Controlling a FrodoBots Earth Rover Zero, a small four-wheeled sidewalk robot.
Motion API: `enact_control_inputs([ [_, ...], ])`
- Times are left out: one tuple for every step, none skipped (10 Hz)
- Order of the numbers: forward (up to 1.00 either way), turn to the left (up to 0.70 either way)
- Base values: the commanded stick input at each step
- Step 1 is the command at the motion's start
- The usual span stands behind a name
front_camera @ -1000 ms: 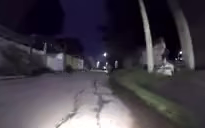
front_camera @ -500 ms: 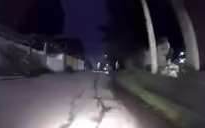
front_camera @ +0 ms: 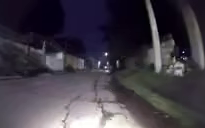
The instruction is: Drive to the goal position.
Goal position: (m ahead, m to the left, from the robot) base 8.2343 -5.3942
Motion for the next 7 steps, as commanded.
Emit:
enact_control_inputs([
  [0.5, 0.0],
  [0.5, 0.0],
  [0.5, 0.0],
  [0.5, 0.0],
  [0.5, 0.0],
  [0.5, 0.0],
  [0.5, 0.0],
])
